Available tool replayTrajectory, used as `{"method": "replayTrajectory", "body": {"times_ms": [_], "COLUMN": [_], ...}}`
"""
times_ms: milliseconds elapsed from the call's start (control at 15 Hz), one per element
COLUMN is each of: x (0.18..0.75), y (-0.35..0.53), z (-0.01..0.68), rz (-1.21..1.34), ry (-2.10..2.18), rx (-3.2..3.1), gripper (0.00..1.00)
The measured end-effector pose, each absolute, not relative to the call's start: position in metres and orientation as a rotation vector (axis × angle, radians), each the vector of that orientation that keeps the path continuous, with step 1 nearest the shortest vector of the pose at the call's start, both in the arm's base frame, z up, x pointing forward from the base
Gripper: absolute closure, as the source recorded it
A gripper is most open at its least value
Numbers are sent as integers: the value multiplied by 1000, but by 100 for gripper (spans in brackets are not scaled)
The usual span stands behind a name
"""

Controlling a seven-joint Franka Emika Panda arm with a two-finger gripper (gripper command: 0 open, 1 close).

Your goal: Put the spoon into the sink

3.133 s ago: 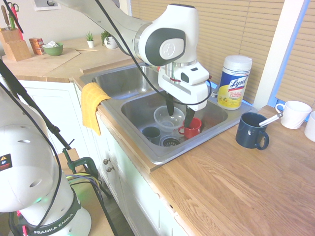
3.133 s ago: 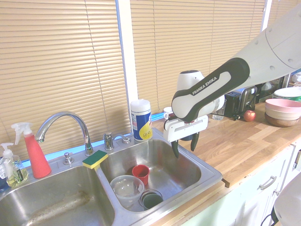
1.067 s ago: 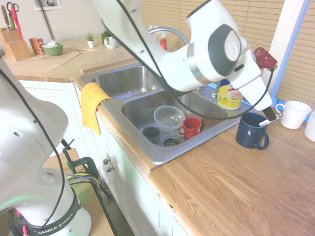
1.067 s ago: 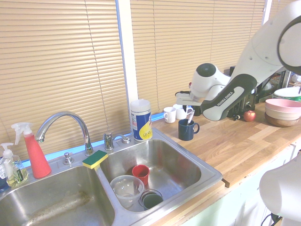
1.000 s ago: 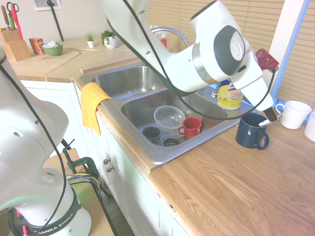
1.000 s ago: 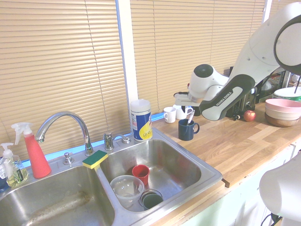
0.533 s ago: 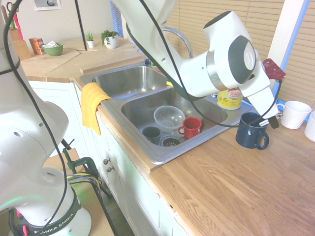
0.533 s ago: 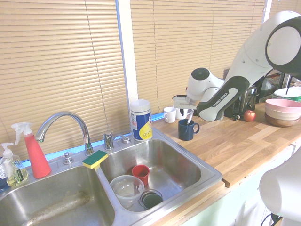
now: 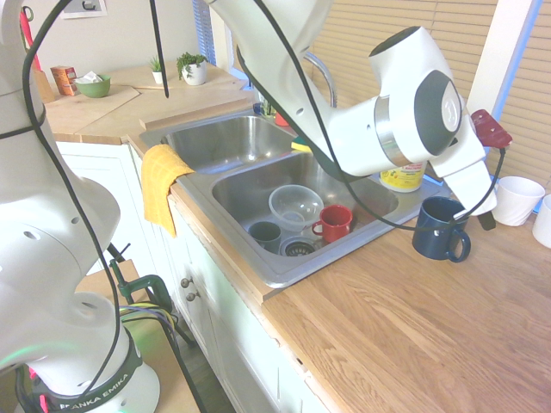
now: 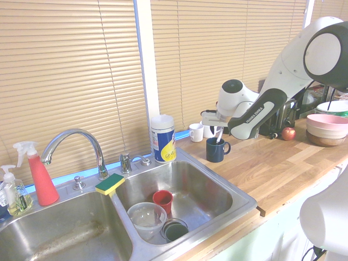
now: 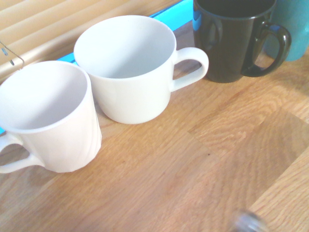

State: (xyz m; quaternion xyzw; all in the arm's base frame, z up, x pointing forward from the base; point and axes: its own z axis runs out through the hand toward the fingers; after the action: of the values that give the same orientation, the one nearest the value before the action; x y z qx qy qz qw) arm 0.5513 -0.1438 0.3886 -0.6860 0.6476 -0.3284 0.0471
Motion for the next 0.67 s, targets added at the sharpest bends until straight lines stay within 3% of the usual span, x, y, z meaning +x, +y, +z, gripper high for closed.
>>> {"method": "replayTrajectory", "body": {"times_ms": [667], "x": [551], "y": [-145], "z": [383], "rz": [-992], "ry": [1973], "rx": [-2109], "gripper": [100]}}
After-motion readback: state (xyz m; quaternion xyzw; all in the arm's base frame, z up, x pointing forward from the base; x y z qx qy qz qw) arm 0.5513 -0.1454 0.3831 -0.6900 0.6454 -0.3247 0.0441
